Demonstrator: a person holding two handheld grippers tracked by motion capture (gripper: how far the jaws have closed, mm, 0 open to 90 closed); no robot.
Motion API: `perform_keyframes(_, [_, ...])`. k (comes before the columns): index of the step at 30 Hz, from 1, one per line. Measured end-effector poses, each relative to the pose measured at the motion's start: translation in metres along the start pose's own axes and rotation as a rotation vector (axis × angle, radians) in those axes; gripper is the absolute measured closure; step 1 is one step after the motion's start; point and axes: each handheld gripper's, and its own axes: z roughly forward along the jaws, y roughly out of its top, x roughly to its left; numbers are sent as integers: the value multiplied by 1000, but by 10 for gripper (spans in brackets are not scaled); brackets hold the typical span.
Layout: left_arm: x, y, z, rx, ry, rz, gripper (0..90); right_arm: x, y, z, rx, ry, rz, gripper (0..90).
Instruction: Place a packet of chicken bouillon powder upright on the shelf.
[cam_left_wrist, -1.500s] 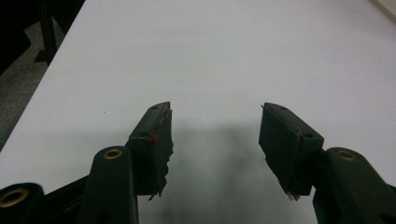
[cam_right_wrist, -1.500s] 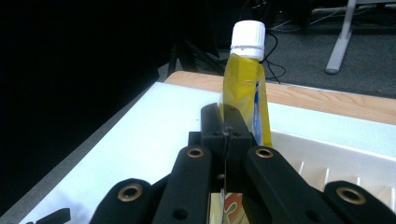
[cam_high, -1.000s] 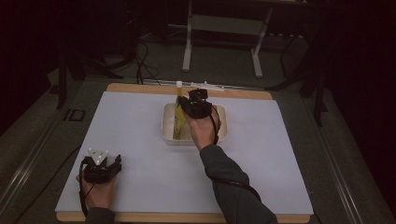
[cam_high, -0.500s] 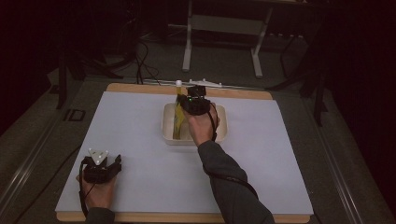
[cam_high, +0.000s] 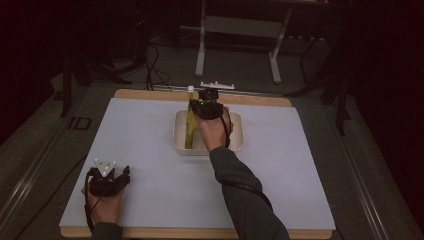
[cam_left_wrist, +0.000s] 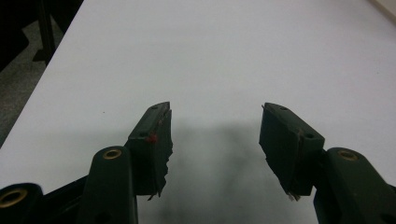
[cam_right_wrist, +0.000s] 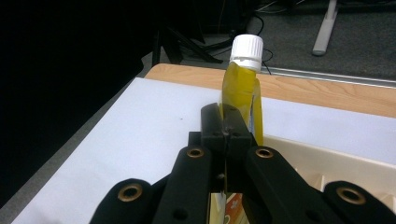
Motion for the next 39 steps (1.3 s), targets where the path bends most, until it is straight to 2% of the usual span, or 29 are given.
perform_keyframes(14, [0, 0, 0, -1, 1, -3, 434, -3, 7, 4, 19, -8, 10, 900])
perform_keyframes(21, [0, 0, 0, 0, 1, -3, 435, 0, 7, 3, 31, -5, -5, 896])
perform_keyframes(25, [0, 0, 0, 1, 0, -3, 435, 2, 4, 4, 51, 20, -23, 785])
perform_keyframes(26, [0, 0, 0, 1, 0, -3, 434, 2, 4, 4, 51, 20, -23, 785])
perform_keyframes(27, [0, 0, 0, 0, 0, -4, 434, 2, 4, 4, 58, 27, -30, 695])
perform_keyframes(29, [0, 0, 0, 1, -1, -4, 434, 2, 4, 5, 61, 35, -33, 669])
perform_keyframes(30, [1, 0, 0, -1, 0, -5, 433, 3, 4, 4, 61, 48, -45, 578])
perform_keyframes(31, [1, 0, 0, -1, 0, -4, 432, 4, 5, 3, 56, 68, -66, 530])
perform_keyframes(32, [1, 0, 0, -1, 0, -4, 432, 4, 5, 3, 56, 68, -66, 530])
perform_keyframes(33, [1, 0, 0, -1, 0, -4, 432, 7, 6, 1, 44, 86, -130, 474])
perform_keyframes(34, [0, 0, 0, -2, 0, -4, 432, 9, 7, -1, 39, 96, -142, 435])
perform_keyframes(36, [0, 0, 0, -2, 0, -4, 430, 11, 9, -6, 17, 106, -174, 403])
perform_keyframes(39, [0, 0, 0, -4, -1, -3, 429, 11, 12, -14, 11, 115, -188, 396])
